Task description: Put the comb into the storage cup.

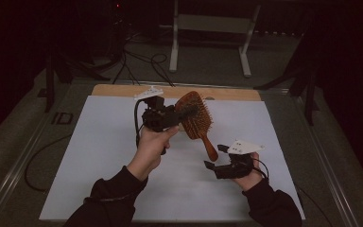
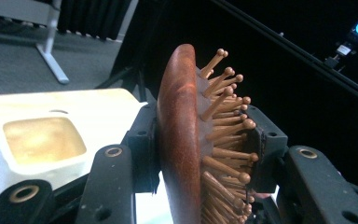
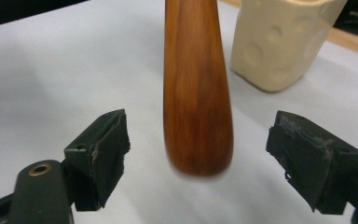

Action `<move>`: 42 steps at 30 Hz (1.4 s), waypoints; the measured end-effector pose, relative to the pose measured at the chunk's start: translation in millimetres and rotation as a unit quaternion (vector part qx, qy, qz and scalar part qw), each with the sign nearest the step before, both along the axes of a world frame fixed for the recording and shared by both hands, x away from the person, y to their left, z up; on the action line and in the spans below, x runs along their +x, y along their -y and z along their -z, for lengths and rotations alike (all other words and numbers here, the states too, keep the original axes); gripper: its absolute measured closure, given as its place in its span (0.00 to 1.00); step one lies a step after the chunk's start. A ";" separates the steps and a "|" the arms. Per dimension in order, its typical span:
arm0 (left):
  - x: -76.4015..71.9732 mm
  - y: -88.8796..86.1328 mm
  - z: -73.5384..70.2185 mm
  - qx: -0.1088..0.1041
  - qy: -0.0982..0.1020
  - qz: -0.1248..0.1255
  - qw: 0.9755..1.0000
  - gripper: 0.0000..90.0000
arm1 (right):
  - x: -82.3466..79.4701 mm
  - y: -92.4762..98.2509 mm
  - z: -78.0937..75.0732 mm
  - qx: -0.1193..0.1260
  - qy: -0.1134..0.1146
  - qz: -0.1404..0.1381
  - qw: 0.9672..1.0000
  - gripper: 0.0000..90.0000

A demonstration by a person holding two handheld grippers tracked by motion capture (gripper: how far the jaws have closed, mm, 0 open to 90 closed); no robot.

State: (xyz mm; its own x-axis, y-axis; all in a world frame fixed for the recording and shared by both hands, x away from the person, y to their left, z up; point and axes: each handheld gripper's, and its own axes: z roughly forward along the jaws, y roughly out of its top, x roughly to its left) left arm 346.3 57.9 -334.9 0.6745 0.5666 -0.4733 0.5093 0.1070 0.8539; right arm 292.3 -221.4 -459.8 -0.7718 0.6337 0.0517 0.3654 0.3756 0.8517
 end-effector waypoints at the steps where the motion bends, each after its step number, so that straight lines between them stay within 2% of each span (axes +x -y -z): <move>1: 0.9 -1.1 -1.5 0.002 0.002 -0.001 1.000 0.61 | 0.1 0.5 0.5 0.000 0.003 -0.004 1.000 0.16; 4: 3.6 -3.6 -4.8 0.008 0.006 -0.007 1.000 0.61 | -0.8 1.5 1.5 -0.001 0.003 -0.007 1.000 0.14; 6: 5.4 -5.0 -6.4 0.010 0.008 -0.013 1.000 0.61 | -0.8 1.4 2.7 -0.010 0.007 -0.011 1.000 0.11; 9: 9.0 -7.2 -8.6 0.014 0.009 -0.016 1.000 0.61 | -3.0 0.4 4.5 -0.030 0.026 -0.005 0.999 0.10; 10: 10.0 -7.8 -9.5 0.016 0.010 -0.019 1.000 0.61 | -4.7 0.0 5.0 -0.033 0.038 0.008 0.999 0.10; 11: 11.2 -8.2 -10.5 0.017 0.012 -0.020 1.000 0.61 | -4.2 0.5 5.9 -0.042 0.042 0.005 0.998 0.09; 16: 17.8 -9.9 -16.0 0.018 0.014 -0.027 0.999 0.61 | -3.7 4.5 7.8 -0.034 0.030 0.017 0.999 0.09; 18: 20.3 -9.5 -18.8 0.020 0.016 -0.029 0.999 0.61 | -3.6 6.0 8.1 -0.027 0.025 0.014 0.999 0.09; 22: 26.4 -6.9 -24.8 0.024 0.018 -0.033 0.999 0.61 | -4.0 8.3 7.6 -0.026 0.025 0.019 0.999 0.09; 26: 31.5 -4.5 -31.2 0.026 0.024 -0.036 0.999 0.62 | -3.9 11.9 7.0 -0.029 0.035 0.025 0.999 0.09; 33: 39.7 -3.3 -43.4 0.032 0.035 -0.048 0.998 0.61 | -4.5 16.6 4.9 -0.015 0.043 0.041 0.998 0.09; 36: 43.6 -3.4 -46.3 0.038 0.043 -0.055 0.997 0.61 | -3.6 18.7 4.7 -0.012 0.048 0.042 0.998 0.09; 42: 55.2 -8.1 -48.9 0.036 0.048 -0.073 0.996 0.62 | -4.3 19.7 4.5 -0.015 0.056 0.044 0.997 0.09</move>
State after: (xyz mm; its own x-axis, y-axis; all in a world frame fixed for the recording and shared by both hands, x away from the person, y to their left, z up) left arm 401.5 66.1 -286.0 0.6230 0.6917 -0.3652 0.4087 0.1102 0.9060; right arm 288.0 -241.0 -464.3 -0.7131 0.6991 -0.0524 0.3011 0.3730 0.8776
